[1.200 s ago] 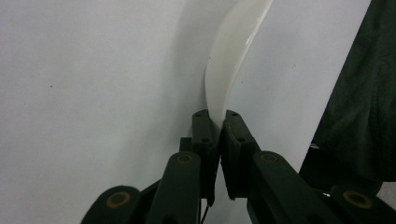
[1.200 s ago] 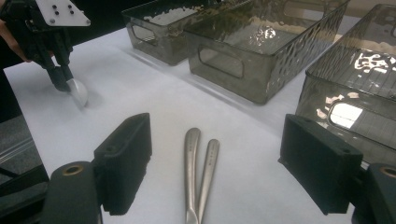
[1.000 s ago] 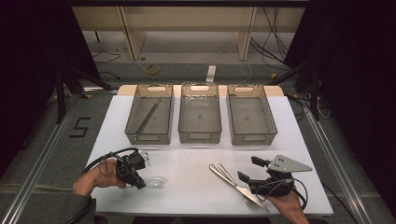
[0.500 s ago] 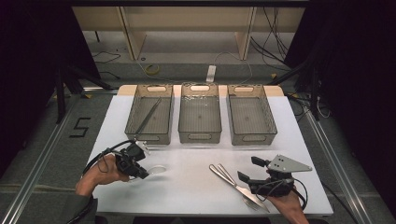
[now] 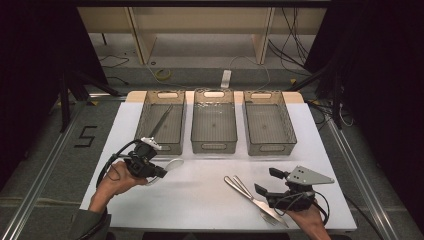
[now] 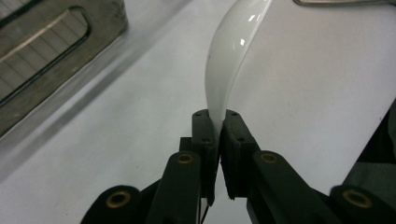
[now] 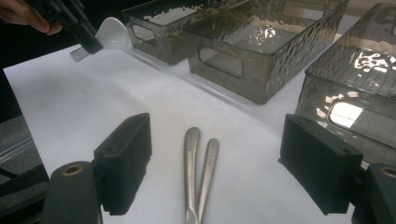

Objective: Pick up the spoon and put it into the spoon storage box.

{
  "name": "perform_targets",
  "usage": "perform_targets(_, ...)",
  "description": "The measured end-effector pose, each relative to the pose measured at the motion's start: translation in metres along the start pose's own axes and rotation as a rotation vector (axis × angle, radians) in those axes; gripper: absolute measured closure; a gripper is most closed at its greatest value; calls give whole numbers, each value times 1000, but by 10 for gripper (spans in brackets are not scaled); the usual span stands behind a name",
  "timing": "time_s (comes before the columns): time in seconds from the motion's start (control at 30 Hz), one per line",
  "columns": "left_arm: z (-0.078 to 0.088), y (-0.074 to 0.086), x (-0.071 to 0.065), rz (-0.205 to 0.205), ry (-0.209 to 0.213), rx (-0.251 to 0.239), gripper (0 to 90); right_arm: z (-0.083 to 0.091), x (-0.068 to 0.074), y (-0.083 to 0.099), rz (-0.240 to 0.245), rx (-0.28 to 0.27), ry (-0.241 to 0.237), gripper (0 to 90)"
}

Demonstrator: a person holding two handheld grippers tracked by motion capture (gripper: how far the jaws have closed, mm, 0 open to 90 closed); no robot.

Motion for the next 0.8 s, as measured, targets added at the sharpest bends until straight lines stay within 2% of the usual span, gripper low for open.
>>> perform_targets(0.23,2,-9,0,52,-8,-51,844,-1,0,0,1,4,-2,257)
perform_targets(0.63,-4,-25,-2,52,-42,-85,844,-2,-1,1,-3,12,3,260)
perform_targets(0.8,-4,-37,1,64,-62,-120,844,-3,-1,2,1,19,3,261)
Point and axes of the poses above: each handheld gripper's, and its own axes: z roughly backward along the jaws, y roughly out of its underside, x roughly to its left, the point moved 5 cm from there along -z, roughly forward along the jaws, and after that the axes turned 15 degrees about -z, right-handed, at the moved point
